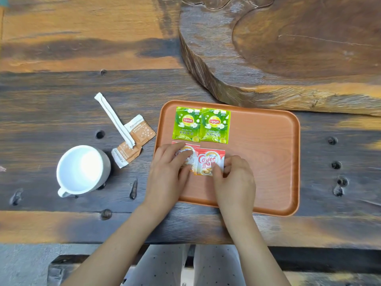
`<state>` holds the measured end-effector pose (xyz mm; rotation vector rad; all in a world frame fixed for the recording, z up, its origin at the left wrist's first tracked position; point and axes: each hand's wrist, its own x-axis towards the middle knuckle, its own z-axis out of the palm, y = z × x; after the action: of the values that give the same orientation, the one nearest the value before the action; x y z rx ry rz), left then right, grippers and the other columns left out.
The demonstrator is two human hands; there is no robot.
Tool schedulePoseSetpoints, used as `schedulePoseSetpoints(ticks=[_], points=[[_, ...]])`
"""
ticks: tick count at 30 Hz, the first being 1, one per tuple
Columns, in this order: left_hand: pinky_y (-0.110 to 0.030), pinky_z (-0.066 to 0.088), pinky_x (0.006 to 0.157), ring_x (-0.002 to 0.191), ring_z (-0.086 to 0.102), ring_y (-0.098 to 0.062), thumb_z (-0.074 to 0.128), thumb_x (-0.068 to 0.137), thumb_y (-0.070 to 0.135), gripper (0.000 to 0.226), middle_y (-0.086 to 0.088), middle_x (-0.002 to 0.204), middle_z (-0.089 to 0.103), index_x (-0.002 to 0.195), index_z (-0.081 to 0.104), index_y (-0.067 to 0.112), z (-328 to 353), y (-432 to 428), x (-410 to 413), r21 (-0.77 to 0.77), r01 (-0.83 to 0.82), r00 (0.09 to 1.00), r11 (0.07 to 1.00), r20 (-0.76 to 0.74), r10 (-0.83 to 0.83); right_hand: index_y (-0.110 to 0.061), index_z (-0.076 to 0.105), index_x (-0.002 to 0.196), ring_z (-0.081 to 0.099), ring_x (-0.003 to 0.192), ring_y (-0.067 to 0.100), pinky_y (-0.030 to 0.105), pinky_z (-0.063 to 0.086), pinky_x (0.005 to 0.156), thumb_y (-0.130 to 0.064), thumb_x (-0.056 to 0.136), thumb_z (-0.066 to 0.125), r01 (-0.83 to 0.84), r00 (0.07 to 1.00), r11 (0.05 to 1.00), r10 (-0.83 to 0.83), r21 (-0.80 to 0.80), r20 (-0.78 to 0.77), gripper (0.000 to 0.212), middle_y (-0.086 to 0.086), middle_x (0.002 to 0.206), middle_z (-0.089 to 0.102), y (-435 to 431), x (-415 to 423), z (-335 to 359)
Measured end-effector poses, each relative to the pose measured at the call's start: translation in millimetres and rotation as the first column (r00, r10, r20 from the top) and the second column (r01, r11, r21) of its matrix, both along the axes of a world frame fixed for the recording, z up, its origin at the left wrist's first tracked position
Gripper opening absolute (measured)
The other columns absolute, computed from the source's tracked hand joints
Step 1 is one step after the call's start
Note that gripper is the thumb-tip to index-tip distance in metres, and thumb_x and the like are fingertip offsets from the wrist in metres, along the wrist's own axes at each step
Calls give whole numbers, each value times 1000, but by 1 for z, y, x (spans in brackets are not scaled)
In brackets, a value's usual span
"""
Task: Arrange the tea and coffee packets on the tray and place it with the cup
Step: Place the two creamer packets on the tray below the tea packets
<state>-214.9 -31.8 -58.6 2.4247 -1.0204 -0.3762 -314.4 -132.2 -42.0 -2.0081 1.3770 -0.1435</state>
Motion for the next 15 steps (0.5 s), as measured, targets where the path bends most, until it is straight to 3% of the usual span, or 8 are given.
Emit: schedulePoseSetpoints(ticks=[4, 7, 10, 15], points=[[-26, 35, 96, 110, 45, -18, 64, 79, 17, 27, -6, 119, 62, 106, 67, 14, 1, 0, 0, 5, 10, 1000, 1000, -1, -10, -8, 54, 92, 52, 95, 31, 37, 39, 81, -21, 78, 67, -19, 1000, 993, 16, -118, -27, 23, 11, 94, 58, 0, 1, -2], [-26, 35, 96, 110, 44, -19, 61, 79, 18, 27, -7, 119, 62, 105, 67, 14, 1, 0, 0, 12, 11, 1000, 1000, 2, -11, -11, 56, 101, 48, 96, 29, 35, 34, 81, -21, 80, 60, -164, 986, 956, 163, -244, -26, 23, 10, 101, 57, 2, -1, -4], [-27, 36, 94, 110, 44, -18, 59, 80, 20, 28, -6, 119, 62, 106, 67, 14, 2, 0, -1, 11, 11, 1000, 1000, -6, -11, -18, 59, 110, 44, 106, 21, 33, 33, 86, -24, 80, 60, -345, 937, 906, 349, -246, -27, 31, 5, 115, 58, 3, -4, -9], [-29, 38, 94, 110, 44, -19, 64, 78, 17, 28, -6, 119, 62, 105, 67, 14, 1, 0, 1, 15, 13, 1000, 1000, -14, -13, -19, 61, 110, 43, 108, 20, 32, 31, 87, -26, 81, 60, -338, 940, 916, 341, -216, -26, 31, 5, 117, 58, 1, -4, -13]])
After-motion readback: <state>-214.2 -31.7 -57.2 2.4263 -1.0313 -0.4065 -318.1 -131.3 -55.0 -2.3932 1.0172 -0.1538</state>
